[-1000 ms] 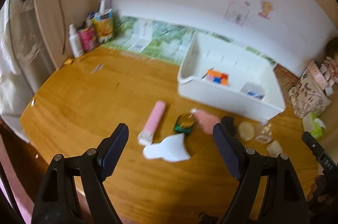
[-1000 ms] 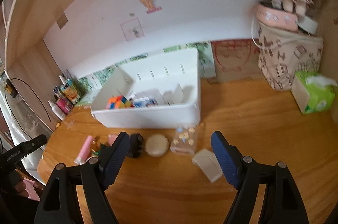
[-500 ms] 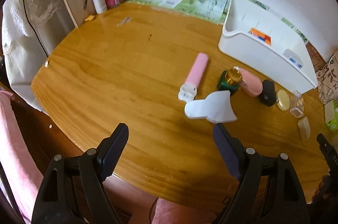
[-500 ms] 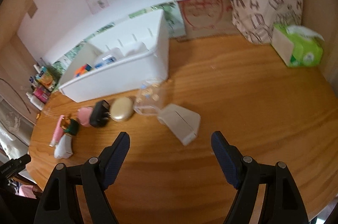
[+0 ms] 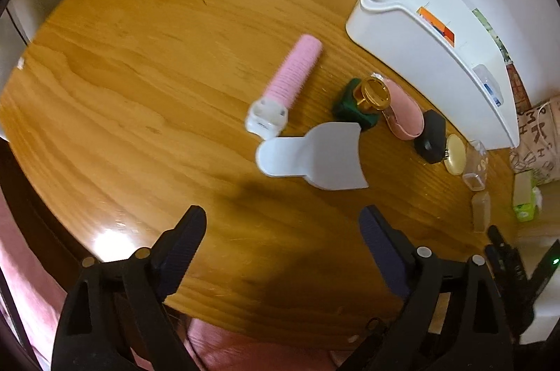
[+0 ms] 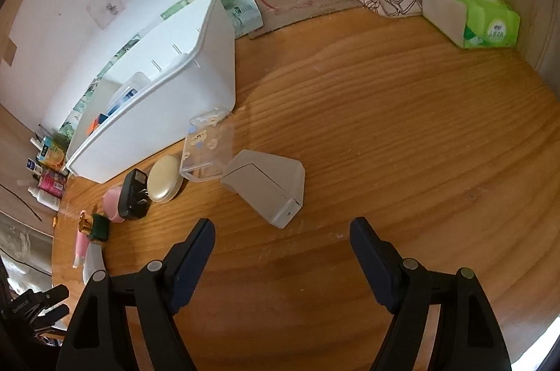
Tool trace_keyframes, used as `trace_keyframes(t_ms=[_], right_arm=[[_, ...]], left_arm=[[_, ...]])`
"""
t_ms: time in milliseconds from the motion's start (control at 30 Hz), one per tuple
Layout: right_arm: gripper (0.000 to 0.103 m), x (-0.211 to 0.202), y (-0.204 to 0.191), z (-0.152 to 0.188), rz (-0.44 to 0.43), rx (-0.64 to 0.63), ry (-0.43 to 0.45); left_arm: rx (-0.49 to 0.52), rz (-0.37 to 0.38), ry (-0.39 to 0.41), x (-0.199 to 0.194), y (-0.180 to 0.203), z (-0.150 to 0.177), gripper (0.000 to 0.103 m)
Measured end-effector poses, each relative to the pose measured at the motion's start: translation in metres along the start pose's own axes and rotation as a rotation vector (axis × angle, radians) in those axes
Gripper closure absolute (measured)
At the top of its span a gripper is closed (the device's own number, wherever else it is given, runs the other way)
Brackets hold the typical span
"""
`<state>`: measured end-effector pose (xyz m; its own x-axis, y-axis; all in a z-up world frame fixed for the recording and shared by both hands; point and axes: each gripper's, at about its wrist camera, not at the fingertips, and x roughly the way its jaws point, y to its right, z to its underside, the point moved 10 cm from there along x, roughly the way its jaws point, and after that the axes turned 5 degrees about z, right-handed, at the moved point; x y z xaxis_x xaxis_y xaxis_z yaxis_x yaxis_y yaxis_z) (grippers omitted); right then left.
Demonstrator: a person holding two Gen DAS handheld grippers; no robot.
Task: Organize rigid objects
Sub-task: 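Move the left gripper to the white scraper while the right gripper approaches the grey-white wedge box, then close the left gripper on the white scraper while the right gripper grasps the wedge box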
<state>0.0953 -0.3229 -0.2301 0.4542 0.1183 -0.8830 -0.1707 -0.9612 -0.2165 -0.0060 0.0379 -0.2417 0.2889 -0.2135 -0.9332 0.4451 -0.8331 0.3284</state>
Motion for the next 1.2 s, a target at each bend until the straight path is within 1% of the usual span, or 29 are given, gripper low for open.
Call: trace_keyframes(t_ms=[167,333,567,900,1033,1133,1200], right_arm=[[0.023,0.011,-0.008,-0.004,-0.011,0.007,-0.019],[0.023,0.021,-0.014,-0.009,-0.007,0.004,-0.03],[0.023,0.031,-0.022,-0.016,0.037,-0.039,-0.025],[0.023,0.041,-0.029,-0.026,0.123,-0.137,-0.003],[0.023,0.045,-0.03,-0.03,0.142,-0.164,0.008],[0.023,0.046,-0.031,-0.032,0.146,-0.177,0.016],[0.023,0.047,-0.032,-0.033,0.146,-0.189,0.026]], left_arm=[[-0.05,0.03,-0.075,0.018,0.007,0.001,0.011],[-0.066,0.024,-0.102,0.028,0.011,-0.007,0.011],[-0.117,-0.022,-0.149,0.044,0.006,-0.015,0.011],[-0.147,-0.086,-0.165,0.059,0.008,-0.035,0.011],[-0.147,-0.12,-0.172,0.065,0.009,-0.043,0.011],[-0.152,-0.162,-0.176,0.071,0.007,-0.047,0.011],[-0.16,-0.167,-0.173,0.072,0.006,-0.05,0.011]])
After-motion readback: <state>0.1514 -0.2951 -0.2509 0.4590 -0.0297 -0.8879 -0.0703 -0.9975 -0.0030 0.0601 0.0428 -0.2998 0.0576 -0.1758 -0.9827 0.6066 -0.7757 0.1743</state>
